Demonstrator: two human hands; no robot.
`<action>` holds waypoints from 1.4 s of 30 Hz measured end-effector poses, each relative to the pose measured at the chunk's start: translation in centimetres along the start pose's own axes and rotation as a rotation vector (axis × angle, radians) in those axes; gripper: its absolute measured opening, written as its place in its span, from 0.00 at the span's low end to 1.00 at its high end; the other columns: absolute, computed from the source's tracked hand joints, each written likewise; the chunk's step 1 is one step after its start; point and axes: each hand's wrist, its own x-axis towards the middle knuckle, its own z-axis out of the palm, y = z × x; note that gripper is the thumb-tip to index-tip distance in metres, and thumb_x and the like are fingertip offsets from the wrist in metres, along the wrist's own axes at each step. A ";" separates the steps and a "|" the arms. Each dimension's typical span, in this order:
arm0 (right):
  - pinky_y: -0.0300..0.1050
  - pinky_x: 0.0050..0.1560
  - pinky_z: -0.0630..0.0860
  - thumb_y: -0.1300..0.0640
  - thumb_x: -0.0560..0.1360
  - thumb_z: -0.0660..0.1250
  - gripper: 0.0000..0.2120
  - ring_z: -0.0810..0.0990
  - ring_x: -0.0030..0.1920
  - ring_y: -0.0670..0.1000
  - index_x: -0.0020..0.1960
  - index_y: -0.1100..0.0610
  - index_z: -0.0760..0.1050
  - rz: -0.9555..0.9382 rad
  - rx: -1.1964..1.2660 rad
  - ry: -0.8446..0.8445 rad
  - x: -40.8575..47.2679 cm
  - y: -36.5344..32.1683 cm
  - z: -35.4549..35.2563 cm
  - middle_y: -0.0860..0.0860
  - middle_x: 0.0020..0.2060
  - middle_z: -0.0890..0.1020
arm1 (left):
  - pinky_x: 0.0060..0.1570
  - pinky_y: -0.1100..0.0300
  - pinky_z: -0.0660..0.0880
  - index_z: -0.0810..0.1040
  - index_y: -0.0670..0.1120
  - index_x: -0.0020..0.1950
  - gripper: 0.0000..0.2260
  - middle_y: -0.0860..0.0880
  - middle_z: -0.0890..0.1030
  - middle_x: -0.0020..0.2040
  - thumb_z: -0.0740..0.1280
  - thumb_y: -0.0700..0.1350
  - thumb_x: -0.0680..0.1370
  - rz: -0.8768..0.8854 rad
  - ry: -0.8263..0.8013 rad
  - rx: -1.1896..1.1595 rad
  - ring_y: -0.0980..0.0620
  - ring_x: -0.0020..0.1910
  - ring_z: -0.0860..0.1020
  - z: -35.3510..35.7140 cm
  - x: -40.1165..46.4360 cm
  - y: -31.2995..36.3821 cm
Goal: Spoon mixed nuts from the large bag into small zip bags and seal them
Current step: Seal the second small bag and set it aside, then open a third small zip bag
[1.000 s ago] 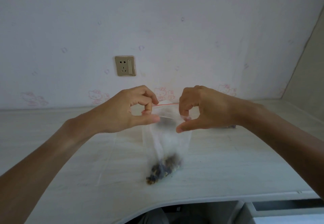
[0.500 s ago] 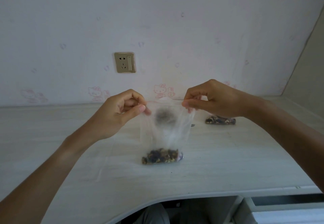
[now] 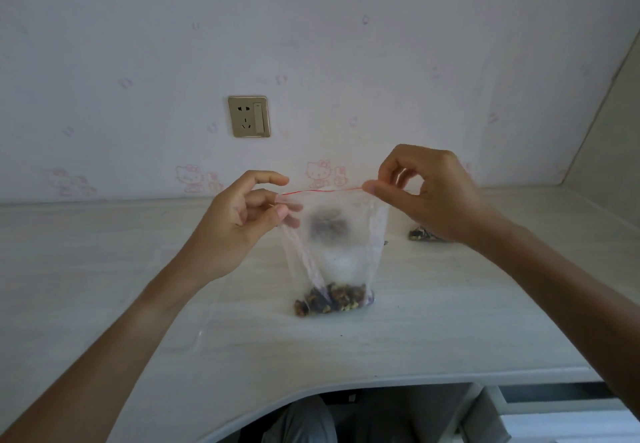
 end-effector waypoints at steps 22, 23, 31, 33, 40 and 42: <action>0.50 0.63 0.80 0.54 0.74 0.77 0.17 0.85 0.58 0.54 0.60 0.57 0.81 0.636 0.772 -0.135 -8.5 1.5 7.7 0.54 0.55 0.86 | 0.49 0.60 0.83 0.85 0.48 0.58 0.14 0.45 0.87 0.58 0.62 0.52 0.85 -0.337 0.012 -0.256 0.46 0.57 0.86 6.9 -2.9 -3.6; 0.49 0.61 0.80 0.55 0.74 0.76 0.14 0.85 0.57 0.54 0.57 0.58 0.83 0.636 0.768 -0.121 -8.7 1.6 7.8 0.55 0.54 0.87 | 0.49 0.59 0.83 0.85 0.49 0.58 0.14 0.45 0.87 0.58 0.61 0.53 0.85 -0.329 0.015 -0.270 0.46 0.58 0.86 7.2 -2.7 -3.4; 0.48 0.41 0.80 0.50 0.79 0.70 0.14 0.87 0.43 0.56 0.51 0.62 0.85 0.790 0.888 0.072 -11.3 3.9 4.9 0.60 0.45 0.87 | 0.52 0.54 0.84 0.83 0.53 0.63 0.16 0.50 0.86 0.60 0.63 0.57 0.82 -0.261 -0.020 -0.247 0.50 0.57 0.86 11.1 -1.1 -4.2; 0.51 0.43 0.77 0.49 0.79 0.70 0.14 0.87 0.43 0.57 0.49 0.59 0.86 0.837 0.867 0.174 -12.1 5.4 3.0 0.60 0.44 0.87 | 0.56 0.62 0.81 0.81 0.56 0.65 0.14 0.55 0.86 0.58 0.65 0.56 0.82 -0.181 -0.100 -0.083 0.56 0.57 0.85 11.8 -1.4 -5.3; 0.46 0.39 0.82 0.56 0.81 0.69 0.12 0.86 0.39 0.57 0.42 0.59 0.85 0.953 0.719 0.461 -13.2 12.5 -0.9 0.61 0.40 0.86 | 0.65 0.71 0.71 0.77 0.61 0.68 0.14 0.67 0.79 0.61 0.68 0.54 0.82 0.000 -0.267 0.478 0.69 0.64 0.75 13.1 -3.3 -8.7; 0.45 0.41 0.80 0.58 0.81 0.68 0.14 0.84 0.36 0.56 0.39 0.60 0.84 0.968 0.655 0.465 -12.7 14.3 -0.5 0.60 0.36 0.85 | 0.66 0.74 0.67 0.80 0.59 0.66 0.12 0.67 0.78 0.61 0.68 0.53 0.82 0.082 -0.291 0.567 0.70 0.64 0.73 13.2 -3.4 -8.9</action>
